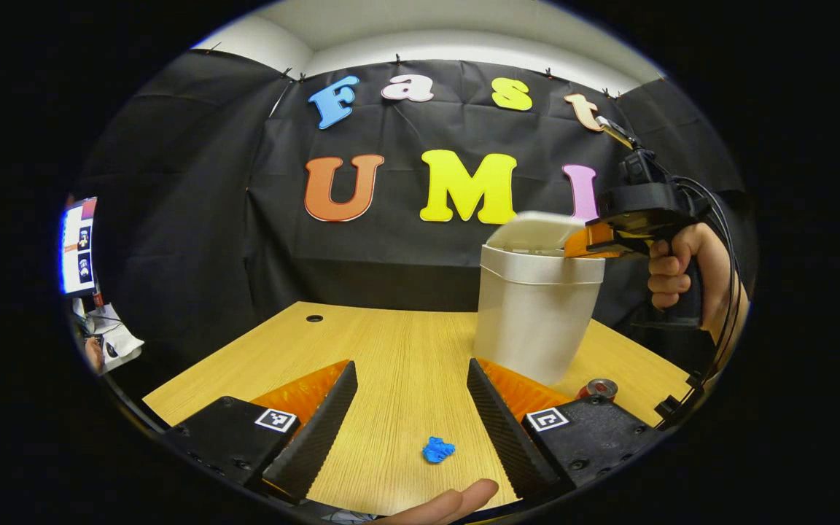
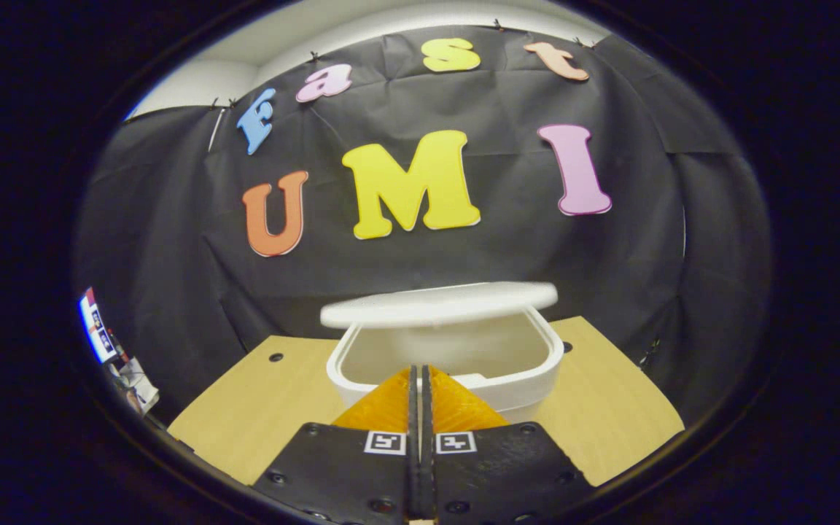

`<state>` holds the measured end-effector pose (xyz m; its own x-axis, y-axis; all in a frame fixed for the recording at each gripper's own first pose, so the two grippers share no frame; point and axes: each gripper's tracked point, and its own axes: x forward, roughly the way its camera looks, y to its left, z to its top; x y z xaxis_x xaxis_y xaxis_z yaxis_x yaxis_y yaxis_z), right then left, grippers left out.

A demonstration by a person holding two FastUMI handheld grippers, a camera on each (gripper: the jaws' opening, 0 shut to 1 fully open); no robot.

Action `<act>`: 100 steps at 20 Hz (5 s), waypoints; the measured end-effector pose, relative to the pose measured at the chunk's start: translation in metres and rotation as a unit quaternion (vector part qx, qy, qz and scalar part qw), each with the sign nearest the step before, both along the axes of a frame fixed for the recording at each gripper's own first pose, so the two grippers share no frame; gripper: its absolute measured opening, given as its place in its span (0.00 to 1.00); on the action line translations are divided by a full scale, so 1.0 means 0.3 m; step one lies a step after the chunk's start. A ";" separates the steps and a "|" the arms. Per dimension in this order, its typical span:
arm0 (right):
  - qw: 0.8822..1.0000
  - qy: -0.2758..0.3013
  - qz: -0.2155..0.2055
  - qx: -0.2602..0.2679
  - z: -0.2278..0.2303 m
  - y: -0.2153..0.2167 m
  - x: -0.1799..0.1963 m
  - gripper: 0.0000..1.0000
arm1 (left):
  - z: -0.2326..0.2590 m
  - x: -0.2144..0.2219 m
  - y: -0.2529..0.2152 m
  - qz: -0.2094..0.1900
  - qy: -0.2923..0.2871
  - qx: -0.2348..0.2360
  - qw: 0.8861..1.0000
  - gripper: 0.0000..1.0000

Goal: Press the lid of the desktop garbage bin to open it, pick up the crumpled paper on the desktop and throw it into the bin, then pick up the pop can on the desktop and drop it into the bin, and finally close the garbage bin lid.

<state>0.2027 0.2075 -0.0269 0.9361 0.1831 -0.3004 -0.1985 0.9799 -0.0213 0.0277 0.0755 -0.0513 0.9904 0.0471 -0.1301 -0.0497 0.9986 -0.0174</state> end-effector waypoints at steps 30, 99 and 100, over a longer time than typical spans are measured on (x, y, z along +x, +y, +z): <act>0.991 -0.126 0.035 -0.034 -0.211 -0.144 -0.547 0.97 | -0.442 0.114 -0.140 -0.043 0.208 -0.025 0.977 0.98; 0.999 -0.037 0.011 -0.004 -0.222 -0.292 -0.585 0.78 | 0.040 -0.052 -0.211 -0.025 -0.049 0.074 0.996 0.42; 0.999 -0.043 0.014 -0.002 -0.208 -0.295 -0.595 0.78 | 0.046 -0.063 -0.205 -0.023 -0.051 0.075 0.996 0.42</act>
<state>0.0242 0.1191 -0.0892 0.9530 0.2078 -0.2206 -0.2223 0.9740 -0.0426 0.0089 0.0142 -0.0376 0.9996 0.0134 -0.0242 -0.0102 0.9917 0.1285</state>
